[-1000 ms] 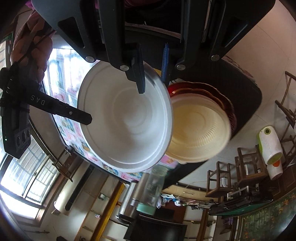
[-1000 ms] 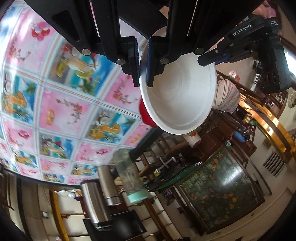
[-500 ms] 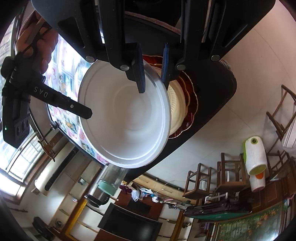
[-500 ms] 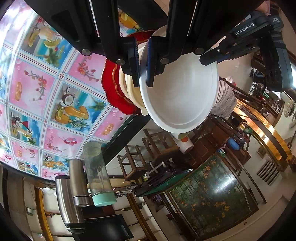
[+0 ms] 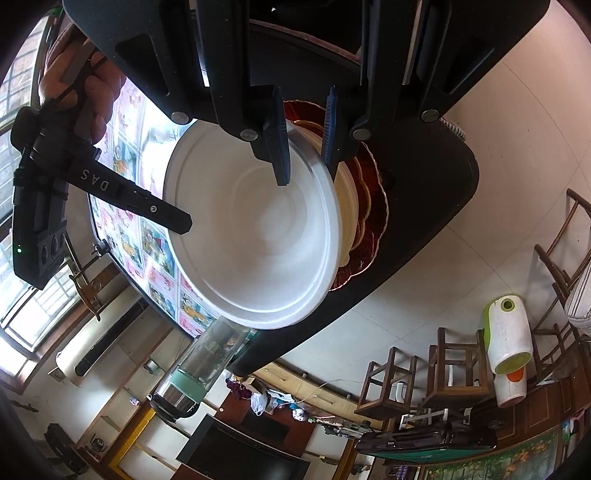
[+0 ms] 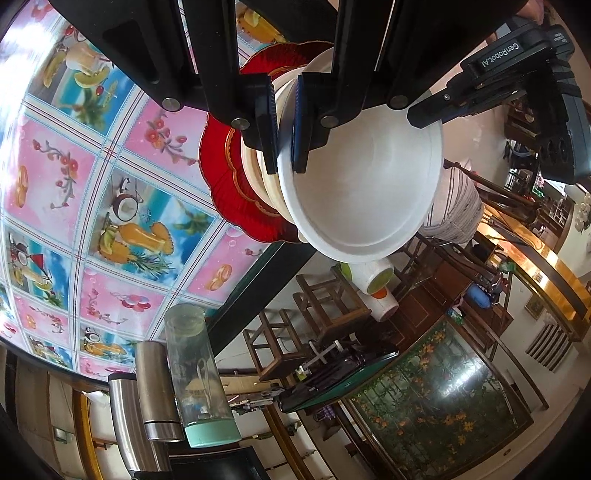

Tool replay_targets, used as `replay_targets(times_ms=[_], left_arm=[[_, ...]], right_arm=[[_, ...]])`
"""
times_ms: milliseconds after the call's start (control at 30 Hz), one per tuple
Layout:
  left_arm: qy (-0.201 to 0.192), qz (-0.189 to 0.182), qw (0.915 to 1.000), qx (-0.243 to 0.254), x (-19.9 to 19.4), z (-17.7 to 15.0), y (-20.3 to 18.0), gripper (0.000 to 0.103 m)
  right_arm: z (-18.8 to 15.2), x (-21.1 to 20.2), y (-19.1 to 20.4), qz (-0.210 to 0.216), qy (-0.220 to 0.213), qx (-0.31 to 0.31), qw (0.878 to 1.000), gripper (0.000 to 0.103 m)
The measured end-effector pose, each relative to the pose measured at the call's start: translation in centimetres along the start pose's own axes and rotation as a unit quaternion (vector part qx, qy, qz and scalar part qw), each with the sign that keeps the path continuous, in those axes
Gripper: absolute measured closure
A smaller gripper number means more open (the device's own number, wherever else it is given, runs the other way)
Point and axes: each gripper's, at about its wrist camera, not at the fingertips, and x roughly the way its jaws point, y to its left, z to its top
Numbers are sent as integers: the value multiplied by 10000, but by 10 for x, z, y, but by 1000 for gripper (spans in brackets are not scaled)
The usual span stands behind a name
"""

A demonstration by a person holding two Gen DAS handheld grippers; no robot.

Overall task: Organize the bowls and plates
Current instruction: 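Set the white bowl onto the stack and open the right tool, then lower the stack onto the table with the left tool and release it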

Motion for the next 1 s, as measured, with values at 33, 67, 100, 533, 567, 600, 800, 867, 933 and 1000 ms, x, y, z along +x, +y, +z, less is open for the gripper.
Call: replay_targets(times_ms=[33, 67, 100, 533, 567, 600, 800, 867, 933, 1000], left_arm=[[1, 5, 10000, 3, -1, 0, 0, 89], [-8, 10, 10000, 23, -2, -1, -1, 89], [-9, 20, 10000, 40, -2, 0, -1, 89], [-13, 675, 9971, 360, 0, -3, -9, 59], [-97, 841, 9955, 430, -3, -5, -12, 50], [-175, 950, 9942, 474, -6, -7, -13, 47], [-892, 1705, 9783, 765, -34, -30, -16, 44], [-1165, 1845, 9724, 827, -46, -43, -20, 38], [-1450, 1945, 9652, 971, -55, -58, -29, 30], [-1712, 2088, 9563, 1125, -62, -70, -38, 26]], right_arm=[[0, 1, 0, -5, 12, -5, 10000, 95], [0, 3, 1, -26, 23, -20, 10000, 94], [0, 5, 1, -38, 40, -29, 10000, 94], [-4, 6, 13, -346, -74, -374, 9987, 87], [-4, 5, 13, -321, -89, -380, 9987, 83], [-5, 3, 12, -271, -112, -374, 9989, 81], [-18, -20, 20, -270, -384, -648, 9968, 63], [-28, -31, 29, -312, -506, -832, 9948, 56], [-41, -40, 40, -284, -618, -1040, 9923, 51], [-57, -48, 50, -182, -656, -1202, 9904, 48]])
